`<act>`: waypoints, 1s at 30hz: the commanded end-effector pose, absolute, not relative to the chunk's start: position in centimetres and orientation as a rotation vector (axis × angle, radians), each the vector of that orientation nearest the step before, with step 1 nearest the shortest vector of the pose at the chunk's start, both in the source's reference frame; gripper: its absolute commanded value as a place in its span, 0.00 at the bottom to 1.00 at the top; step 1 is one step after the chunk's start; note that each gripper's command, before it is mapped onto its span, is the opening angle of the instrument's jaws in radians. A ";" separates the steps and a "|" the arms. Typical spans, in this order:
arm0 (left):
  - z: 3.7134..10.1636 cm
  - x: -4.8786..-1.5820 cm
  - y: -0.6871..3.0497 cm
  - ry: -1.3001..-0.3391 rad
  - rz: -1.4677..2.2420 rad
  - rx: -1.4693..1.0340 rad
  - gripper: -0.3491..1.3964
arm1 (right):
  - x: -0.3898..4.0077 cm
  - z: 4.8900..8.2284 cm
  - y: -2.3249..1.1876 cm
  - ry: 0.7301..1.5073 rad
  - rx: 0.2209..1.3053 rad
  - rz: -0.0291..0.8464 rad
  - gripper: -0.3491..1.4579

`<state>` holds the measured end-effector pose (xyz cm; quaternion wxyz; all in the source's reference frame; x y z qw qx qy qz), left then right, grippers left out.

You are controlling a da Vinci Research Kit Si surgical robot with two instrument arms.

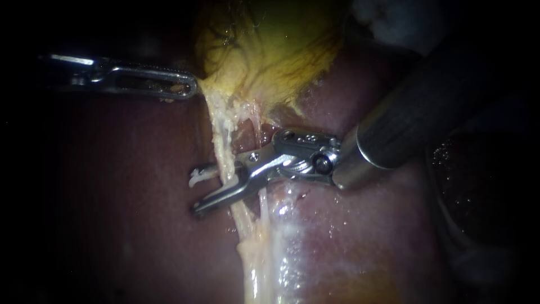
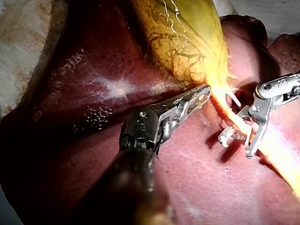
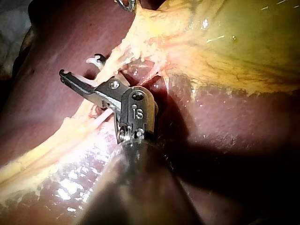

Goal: Clipping first clip left tube

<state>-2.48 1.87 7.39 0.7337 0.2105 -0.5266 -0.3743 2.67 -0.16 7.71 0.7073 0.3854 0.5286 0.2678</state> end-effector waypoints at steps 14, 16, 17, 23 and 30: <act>7.40 -2.49 1.88 -1.158 -0.823 0.463 0.00 | 2.47 7.76 -0.23 1.211 1.184 0.488 0.49; 7.40 -2.50 1.88 -1.158 -0.823 0.462 0.00 | 2.45 7.76 -0.25 1.240 1.245 0.486 0.49; 7.41 -2.50 1.88 -1.158 -0.823 0.462 0.00 | 2.44 7.75 -0.26 1.248 1.268 0.486 0.49; 7.40 -2.51 1.88 -1.158 -0.824 0.462 0.00 | 2.48 7.67 -0.34 1.296 1.320 0.507 0.49; 7.40 -2.50 1.88 -1.158 -0.824 0.462 0.00 | 2.62 7.64 -0.37 1.281 1.339 0.537 0.49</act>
